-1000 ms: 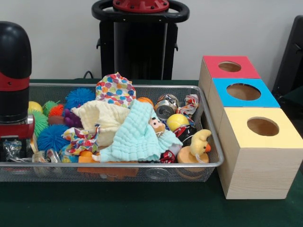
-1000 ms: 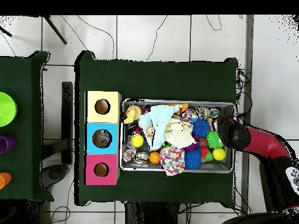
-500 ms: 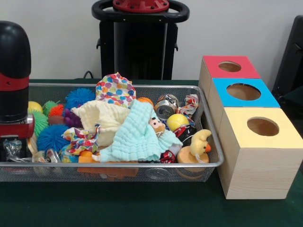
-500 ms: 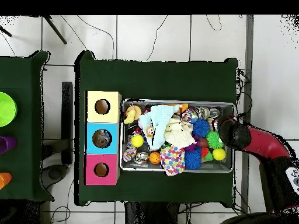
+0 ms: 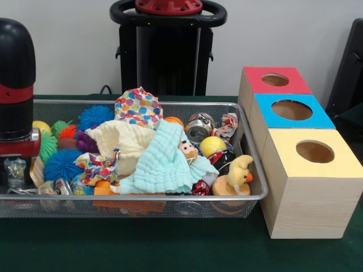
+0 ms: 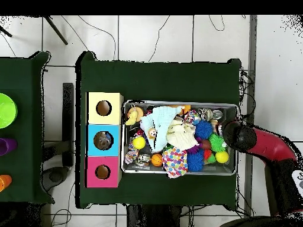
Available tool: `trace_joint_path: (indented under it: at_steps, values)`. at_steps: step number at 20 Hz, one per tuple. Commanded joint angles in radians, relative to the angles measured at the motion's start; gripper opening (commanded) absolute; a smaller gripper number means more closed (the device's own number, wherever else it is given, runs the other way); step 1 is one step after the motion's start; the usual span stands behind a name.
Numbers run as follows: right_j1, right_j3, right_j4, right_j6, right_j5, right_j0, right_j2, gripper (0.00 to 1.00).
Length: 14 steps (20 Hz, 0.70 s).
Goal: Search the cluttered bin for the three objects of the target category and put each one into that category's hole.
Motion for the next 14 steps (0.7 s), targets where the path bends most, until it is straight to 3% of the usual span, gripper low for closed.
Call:
trace_joint_path:
  at_steps: [1, 14]
  values:
    - [-0.074, 0.075, 0.029, 0.050, 0.174, 0.007, -0.030, 0.00]
    - [-0.166, 0.089, 0.069, 0.069, 0.265, 0.042, -0.038, 0.00]
